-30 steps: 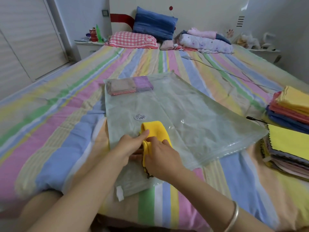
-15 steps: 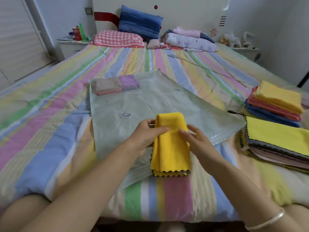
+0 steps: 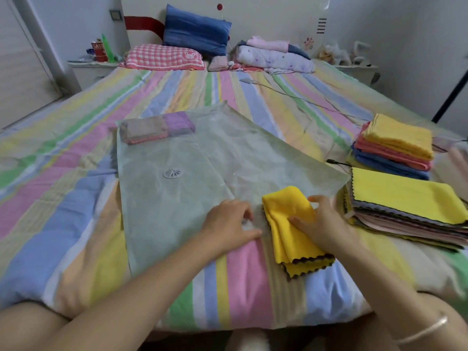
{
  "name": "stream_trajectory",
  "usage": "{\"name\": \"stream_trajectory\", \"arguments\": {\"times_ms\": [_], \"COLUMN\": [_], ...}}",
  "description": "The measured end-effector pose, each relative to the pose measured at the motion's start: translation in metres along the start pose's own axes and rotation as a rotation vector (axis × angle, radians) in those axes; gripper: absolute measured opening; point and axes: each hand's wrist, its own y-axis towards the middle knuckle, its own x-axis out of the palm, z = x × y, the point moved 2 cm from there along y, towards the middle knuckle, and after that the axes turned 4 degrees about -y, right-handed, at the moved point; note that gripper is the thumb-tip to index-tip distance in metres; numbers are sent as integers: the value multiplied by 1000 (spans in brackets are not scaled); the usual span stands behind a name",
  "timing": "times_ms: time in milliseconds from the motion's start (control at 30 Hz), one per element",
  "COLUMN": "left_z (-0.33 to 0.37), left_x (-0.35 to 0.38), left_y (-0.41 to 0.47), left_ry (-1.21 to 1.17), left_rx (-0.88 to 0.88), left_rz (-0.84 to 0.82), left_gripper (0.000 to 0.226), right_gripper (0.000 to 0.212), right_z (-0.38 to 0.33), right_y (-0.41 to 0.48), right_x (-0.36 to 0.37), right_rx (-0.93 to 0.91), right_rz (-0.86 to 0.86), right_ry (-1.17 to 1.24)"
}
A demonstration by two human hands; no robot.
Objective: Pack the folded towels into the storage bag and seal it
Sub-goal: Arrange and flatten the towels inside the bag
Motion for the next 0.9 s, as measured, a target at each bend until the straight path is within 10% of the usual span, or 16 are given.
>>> {"name": "stream_trajectory", "arguments": {"times_ms": [200,433,900], "left_z": [13,15,12], "left_x": [-3,-3,-19], "left_y": [0,0,-7], "left_ry": [268,381,240], "left_rx": [147,155,300], "left_rz": [-52,-101,-60], "left_gripper": [40,34,26], "right_gripper": [24,117,44], "right_z": [-20,-24,-17], "right_y": [-15,-23,-29], "right_x": [15,36,2], "right_rx": [-169,4,-151], "right_rz": [193,43,188], "right_ry": [-422,-557,-391]}}
